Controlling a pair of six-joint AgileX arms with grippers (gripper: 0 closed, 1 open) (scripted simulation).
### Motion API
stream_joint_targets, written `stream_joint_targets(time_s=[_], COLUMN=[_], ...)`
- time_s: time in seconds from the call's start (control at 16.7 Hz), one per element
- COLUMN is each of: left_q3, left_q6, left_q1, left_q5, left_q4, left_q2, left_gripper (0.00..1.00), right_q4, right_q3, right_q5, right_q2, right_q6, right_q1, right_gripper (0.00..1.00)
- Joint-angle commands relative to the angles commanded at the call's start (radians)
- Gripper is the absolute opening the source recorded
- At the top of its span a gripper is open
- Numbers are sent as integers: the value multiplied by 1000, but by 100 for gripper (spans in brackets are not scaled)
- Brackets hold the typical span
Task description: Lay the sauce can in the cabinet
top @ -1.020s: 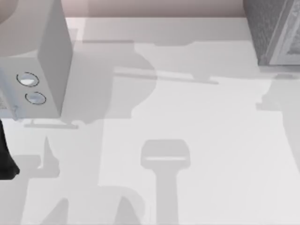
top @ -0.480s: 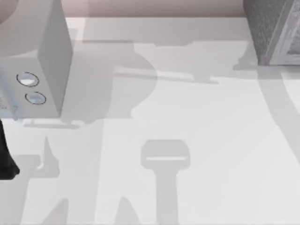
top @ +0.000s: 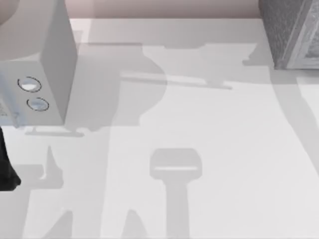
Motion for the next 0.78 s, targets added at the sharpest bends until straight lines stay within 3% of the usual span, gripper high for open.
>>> stream_joint_targets(time_s=[0.78], left_q3=[0], left_q6=[0], left_q1=[0], left_q5=[0], left_q4=[0], left_q2=[0], left_gripper=[100], right_q4=[21], right_q3=[161], right_q5=[-28], right_q2=[201], right_q6=[3], right_q1=[-36], right_gripper=[0])
